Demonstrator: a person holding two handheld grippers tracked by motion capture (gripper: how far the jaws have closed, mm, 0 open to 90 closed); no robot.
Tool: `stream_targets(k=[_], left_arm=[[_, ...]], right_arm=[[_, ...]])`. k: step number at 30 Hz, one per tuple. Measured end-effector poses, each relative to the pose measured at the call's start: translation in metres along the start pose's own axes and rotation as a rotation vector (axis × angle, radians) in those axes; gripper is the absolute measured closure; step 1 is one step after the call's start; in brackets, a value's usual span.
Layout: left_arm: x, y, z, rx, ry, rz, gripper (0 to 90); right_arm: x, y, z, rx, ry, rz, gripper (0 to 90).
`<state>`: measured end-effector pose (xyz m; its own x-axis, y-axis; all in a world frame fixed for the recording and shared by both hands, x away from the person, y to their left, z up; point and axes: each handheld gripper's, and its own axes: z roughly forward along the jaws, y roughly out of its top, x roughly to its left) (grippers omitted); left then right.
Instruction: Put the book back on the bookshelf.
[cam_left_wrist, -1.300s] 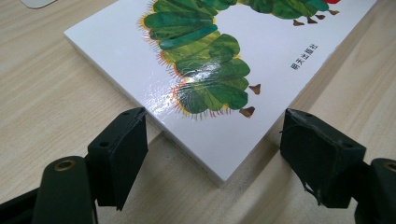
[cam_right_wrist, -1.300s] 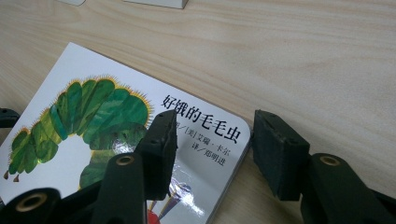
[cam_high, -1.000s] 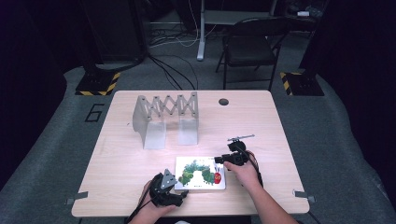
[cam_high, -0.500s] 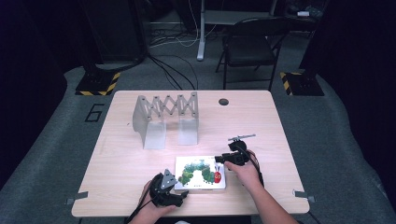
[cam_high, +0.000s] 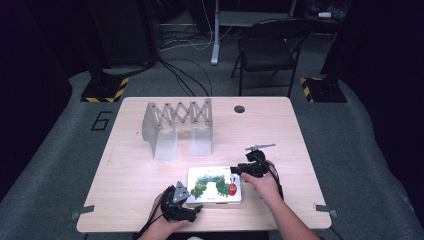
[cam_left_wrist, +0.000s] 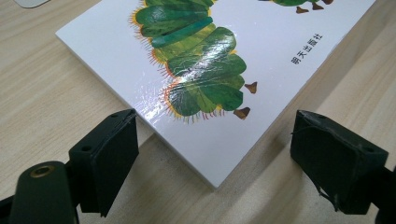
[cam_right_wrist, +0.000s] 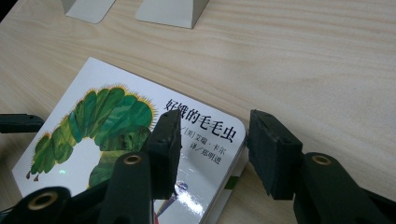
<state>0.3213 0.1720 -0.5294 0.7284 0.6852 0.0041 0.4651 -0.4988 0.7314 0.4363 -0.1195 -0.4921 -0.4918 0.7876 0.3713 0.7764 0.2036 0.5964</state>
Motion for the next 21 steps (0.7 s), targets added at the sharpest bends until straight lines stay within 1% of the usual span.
stream_targets(k=[2,3,9,10,11,12,14,15,16,17,18,19,20,21], left_arm=[[-0.0001,0.0000,0.0000,0.000,0.001,0.000,14.9],[-0.0001,0.0000,0.0003,-0.002,-0.001,-0.002,14.7],[-0.0010,0.0002,0.0011,-0.006,0.001,-0.013,14.0],[-0.0008,0.0003,0.0010,-0.003,0.001,-0.009,14.0],[-0.0015,0.0000,0.0018,-0.011,0.015,-0.011,14.0],[-0.0017,0.0003,0.0017,-0.008,0.018,-0.011,13.7],[-0.0017,0.0007,0.0018,-0.004,0.016,-0.010,13.0],[-0.0016,0.0011,0.0015,0.004,0.012,-0.009,13.0],[-0.0017,0.0012,0.0016,0.003,0.013,-0.010,12.7],[-0.0022,0.0013,0.0020,0.002,0.017,-0.012,12.4],[-0.0021,0.0014,0.0022,0.001,0.023,-0.006,12.1],[-0.0027,0.0014,0.0025,0.001,0.026,-0.009,11.7],[-0.0028,0.0019,0.0022,0.011,0.017,-0.013,11.3],[-0.0032,0.0019,0.0027,0.008,0.022,-0.013,10.7]], right_arm=[[0.0005,0.0000,-0.0008,0.001,0.002,0.008,54.4],[0.0007,0.0001,-0.0022,-0.010,0.005,0.004,54.5],[0.0010,0.0002,-0.0052,-0.016,0.014,-0.004,54.3],[0.0010,0.0002,-0.0052,-0.016,0.014,-0.004,54.3],[0.0005,0.0002,-0.0053,-0.021,0.014,-0.009,54.3],[0.0006,0.0002,-0.0060,-0.023,0.016,-0.009,54.3],[0.0031,0.0008,-0.0080,-0.019,0.017,0.009,54.2],[0.0031,0.0008,-0.0080,-0.019,0.017,0.009,54.2],[0.0028,0.0010,-0.0079,-0.026,0.015,-0.005,54.2],[0.0032,0.0011,-0.0081,-0.028,0.013,-0.008,54.1],[0.0044,0.0012,-0.0090,-0.023,0.011,-0.003,54.1],[0.0049,0.0014,-0.0091,-0.025,0.010,-0.002,54.1],[0.0047,0.0015,-0.0092,-0.033,0.009,-0.009,54.1],[0.0053,0.0015,-0.0107,-0.027,0.010,-0.005,54.1]])
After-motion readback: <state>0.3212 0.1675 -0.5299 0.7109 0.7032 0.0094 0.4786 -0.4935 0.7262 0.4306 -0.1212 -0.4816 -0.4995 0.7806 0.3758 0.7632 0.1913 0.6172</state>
